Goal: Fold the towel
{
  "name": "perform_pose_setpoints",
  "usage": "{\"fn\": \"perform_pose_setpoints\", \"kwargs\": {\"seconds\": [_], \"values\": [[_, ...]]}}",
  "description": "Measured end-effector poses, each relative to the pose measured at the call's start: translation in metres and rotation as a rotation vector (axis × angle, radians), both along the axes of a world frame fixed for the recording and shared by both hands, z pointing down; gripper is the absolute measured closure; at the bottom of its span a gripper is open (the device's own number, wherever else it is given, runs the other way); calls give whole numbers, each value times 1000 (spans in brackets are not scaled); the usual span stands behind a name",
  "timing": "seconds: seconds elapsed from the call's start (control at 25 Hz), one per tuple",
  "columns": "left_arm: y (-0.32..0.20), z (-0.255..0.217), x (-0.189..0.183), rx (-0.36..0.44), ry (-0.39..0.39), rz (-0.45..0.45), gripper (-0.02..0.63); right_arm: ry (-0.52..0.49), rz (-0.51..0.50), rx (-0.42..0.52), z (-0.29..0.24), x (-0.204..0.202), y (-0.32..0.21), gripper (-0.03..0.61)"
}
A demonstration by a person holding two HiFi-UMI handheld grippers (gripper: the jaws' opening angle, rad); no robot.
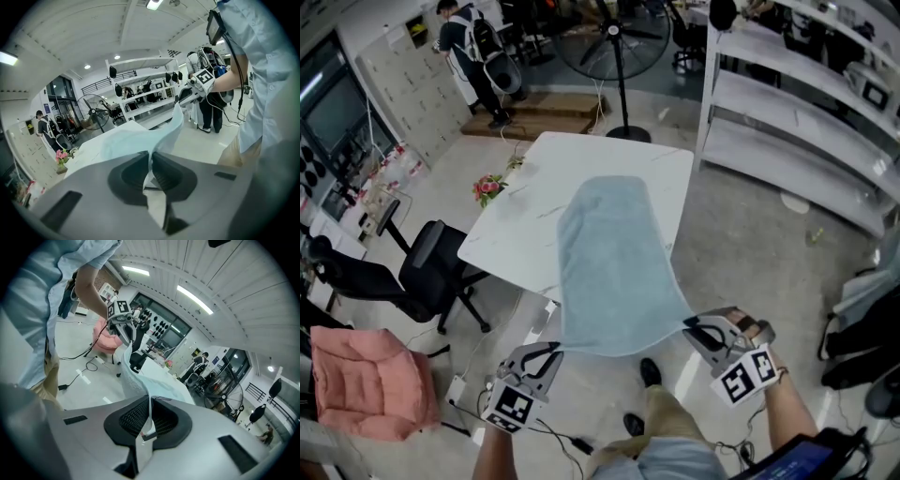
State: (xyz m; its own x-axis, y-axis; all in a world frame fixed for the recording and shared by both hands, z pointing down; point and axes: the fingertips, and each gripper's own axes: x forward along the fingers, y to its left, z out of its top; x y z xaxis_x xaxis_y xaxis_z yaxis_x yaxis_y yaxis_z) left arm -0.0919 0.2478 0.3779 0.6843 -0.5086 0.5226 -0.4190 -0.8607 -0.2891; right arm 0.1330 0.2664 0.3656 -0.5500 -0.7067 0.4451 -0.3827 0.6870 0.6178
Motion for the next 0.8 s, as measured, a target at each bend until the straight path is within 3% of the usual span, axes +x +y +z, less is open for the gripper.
{"fn": "perform_pose_setpoints", "kwargs": {"seconds": [0.24,0.44,0.8], "values": [[-79,-28,4,48,3,-31,584,-108,24,32,-39,0,-76,551],[-175,-39,12,41,6,-109,584,-180,59,-1,-46,16,-168,552],[-316,35,17,-105,-57,-212,584,-164,116,-167,23,35,-320,551]]}}
